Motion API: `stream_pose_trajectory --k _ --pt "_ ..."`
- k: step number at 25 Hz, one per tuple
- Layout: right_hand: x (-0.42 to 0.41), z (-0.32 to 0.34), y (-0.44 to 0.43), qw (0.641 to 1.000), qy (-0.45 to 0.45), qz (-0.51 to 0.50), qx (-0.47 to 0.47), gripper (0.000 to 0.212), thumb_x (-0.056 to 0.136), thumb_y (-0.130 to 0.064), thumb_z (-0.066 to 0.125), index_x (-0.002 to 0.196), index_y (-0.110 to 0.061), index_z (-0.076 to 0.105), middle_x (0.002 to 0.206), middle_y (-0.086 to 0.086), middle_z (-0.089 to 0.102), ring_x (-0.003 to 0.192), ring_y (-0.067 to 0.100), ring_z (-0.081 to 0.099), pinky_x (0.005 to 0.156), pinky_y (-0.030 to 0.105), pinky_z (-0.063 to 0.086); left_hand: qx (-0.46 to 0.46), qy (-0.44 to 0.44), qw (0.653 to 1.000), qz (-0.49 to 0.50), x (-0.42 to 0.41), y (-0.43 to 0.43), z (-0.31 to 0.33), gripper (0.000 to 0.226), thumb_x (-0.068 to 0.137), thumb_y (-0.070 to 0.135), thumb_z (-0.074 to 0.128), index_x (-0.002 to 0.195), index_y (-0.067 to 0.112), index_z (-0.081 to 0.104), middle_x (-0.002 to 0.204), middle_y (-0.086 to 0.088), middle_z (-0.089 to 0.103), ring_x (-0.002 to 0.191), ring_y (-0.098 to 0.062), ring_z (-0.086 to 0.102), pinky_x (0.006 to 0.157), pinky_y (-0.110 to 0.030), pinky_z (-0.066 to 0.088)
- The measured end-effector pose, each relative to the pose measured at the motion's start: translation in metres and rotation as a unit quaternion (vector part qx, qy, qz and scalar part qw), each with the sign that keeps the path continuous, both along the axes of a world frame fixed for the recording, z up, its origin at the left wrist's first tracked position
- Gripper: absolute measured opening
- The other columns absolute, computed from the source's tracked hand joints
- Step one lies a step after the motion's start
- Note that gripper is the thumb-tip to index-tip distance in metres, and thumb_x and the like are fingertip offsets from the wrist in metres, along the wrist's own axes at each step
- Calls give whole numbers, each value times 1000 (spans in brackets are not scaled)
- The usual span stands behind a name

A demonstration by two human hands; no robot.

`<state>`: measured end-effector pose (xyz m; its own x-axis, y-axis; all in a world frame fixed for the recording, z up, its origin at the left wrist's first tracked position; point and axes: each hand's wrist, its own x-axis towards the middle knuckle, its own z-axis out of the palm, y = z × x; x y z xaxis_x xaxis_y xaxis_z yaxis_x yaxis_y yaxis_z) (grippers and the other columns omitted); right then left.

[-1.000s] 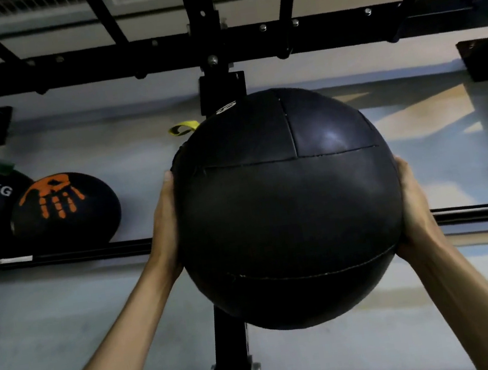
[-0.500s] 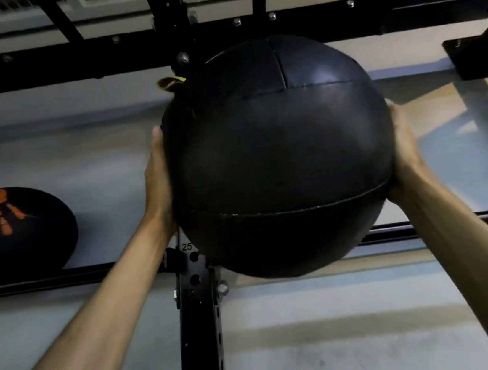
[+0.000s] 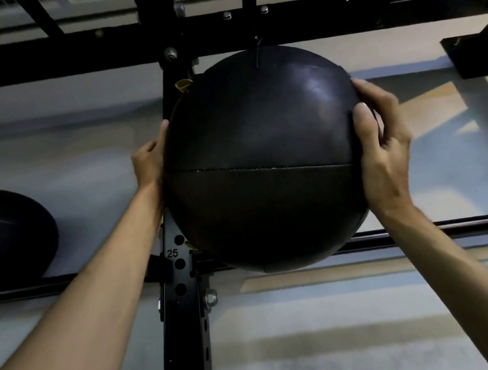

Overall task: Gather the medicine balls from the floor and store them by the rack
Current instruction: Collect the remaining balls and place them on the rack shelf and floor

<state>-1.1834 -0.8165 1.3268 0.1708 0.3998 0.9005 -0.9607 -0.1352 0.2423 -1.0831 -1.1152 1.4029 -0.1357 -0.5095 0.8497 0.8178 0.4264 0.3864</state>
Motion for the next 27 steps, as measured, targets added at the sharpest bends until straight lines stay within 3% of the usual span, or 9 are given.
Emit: stream_pose_trajectory --k 2,5,8,9,11,13,16,21,27 --pt "-1 12 3 999 -21 -25 30 40 103 -39 49 136 -17 56 135 5 58 129 20 52 108 46 44 15 -3 999 42 -4 -6 3 36 97 28 62 62 21 53 66 1 53 72 -19 50 72 -31 43" --pt "-2 30 3 993 -94 -13 68 38 103 -41 50 134 -21 58 129 -2 63 121 9 57 100 25 47 33 9 992 122 2 -6 -2 27 96 36 62 74 20 59 78 -2 61 82 -21 58 82 -38 52" --pt "-11 53 1 985 -147 -12 93 37 103 -40 49 132 -21 61 124 -9 65 115 3 58 95 17 45 -54 66 985 149 5 34 -43 34 96 51 54 109 20 63 111 -5 65 111 -23 61 101 -42 49" --pt "-18 62 0 981 -167 -20 101 37 103 -42 49 130 -21 63 124 -8 66 115 5 58 97 20 45 -135 74 971 184 3 54 -62 46 94 57 53 127 26 57 134 -7 56 131 -23 50 112 -41 41" --pt "-32 79 -4 971 -209 -23 111 40 102 -47 47 127 -22 65 124 -6 66 116 11 59 102 31 46 -277 20 914 296 -8 83 -88 74 86 72 51 151 44 29 165 -1 15 154 -24 11 122 -51 15" --pt "-45 85 -7 964 -235 -29 122 44 102 -50 42 127 -22 65 125 -2 66 119 17 58 105 37 45 -300 -16 883 360 -20 91 -86 87 81 80 49 154 53 12 168 3 -3 155 -26 -5 121 -63 8" --pt "-63 73 -15 964 -232 -71 112 46 104 -47 36 140 -24 54 141 3 56 131 20 49 112 34 36 -277 -27 897 342 -35 79 -60 83 78 84 44 151 56 17 167 2 6 154 -25 4 118 -65 15" --pt "-75 22 -40 942 -228 -178 169 59 103 -58 31 157 -39 18 165 0 19 151 21 16 123 45 15 -234 -103 911 324 -68 66 -26 76 81 85 37 149 52 28 163 2 22 151 -24 20 115 -63 24" --pt "-73 16 -39 927 -257 -203 185 62 101 -63 26 157 -41 12 167 -2 11 153 23 10 123 53 14 -227 -113 901 352 -75 77 -27 69 92 76 29 153 44 27 164 -2 22 152 -30 16 118 -63 19"
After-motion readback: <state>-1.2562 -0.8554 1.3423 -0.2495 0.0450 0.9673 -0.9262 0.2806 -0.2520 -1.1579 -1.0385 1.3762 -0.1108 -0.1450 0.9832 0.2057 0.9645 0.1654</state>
